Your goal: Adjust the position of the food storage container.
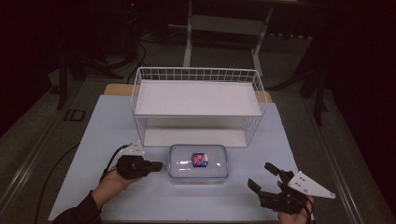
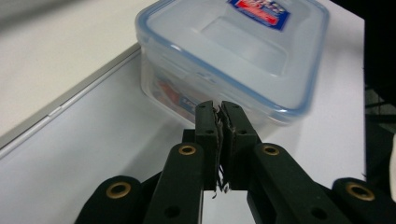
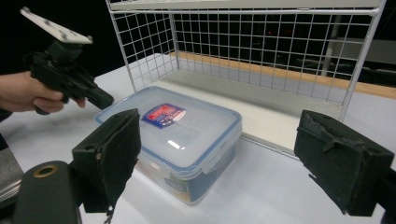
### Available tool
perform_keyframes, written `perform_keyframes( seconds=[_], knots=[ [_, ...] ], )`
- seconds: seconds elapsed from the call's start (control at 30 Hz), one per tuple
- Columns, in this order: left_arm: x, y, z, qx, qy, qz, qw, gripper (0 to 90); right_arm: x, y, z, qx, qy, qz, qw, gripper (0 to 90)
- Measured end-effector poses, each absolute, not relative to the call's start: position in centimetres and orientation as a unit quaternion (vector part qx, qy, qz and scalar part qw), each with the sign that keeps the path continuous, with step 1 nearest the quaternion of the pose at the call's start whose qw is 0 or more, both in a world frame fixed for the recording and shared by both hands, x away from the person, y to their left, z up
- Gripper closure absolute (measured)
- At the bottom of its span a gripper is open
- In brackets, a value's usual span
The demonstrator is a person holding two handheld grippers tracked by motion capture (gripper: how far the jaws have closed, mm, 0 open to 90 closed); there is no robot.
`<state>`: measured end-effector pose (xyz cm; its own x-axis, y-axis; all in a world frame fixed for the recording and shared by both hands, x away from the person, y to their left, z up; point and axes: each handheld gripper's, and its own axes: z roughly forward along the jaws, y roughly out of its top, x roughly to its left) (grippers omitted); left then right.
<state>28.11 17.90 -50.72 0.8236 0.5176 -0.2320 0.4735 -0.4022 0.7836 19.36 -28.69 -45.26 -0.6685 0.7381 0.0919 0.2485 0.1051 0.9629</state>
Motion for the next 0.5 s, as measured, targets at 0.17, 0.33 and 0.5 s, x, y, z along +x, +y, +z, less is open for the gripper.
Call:
perform_keyframes(
  seconds=[0.17, 0.33, 0.5],
  knots=[
    [27.0, 18.5, -49.2, 0.831, 0.287, 0.020, 0.476, 66.3, 19.3, -28.5, -45.2, 0.345, 0.715, 0.569, 0.215, 14.4],
    [26.2, 18.6, -47.6, 0.804, 0.293, -0.017, 0.517, 35.4, 19.4, -28.4, -45.2, 0.346, 0.718, 0.567, 0.210, 14.4],
    [25.7, 18.2, -46.1, 0.789, 0.293, -0.009, 0.541, 12.0, 19.6, -27.9, -44.9, 0.340, 0.723, 0.566, 0.204, 14.5]
  ],
)
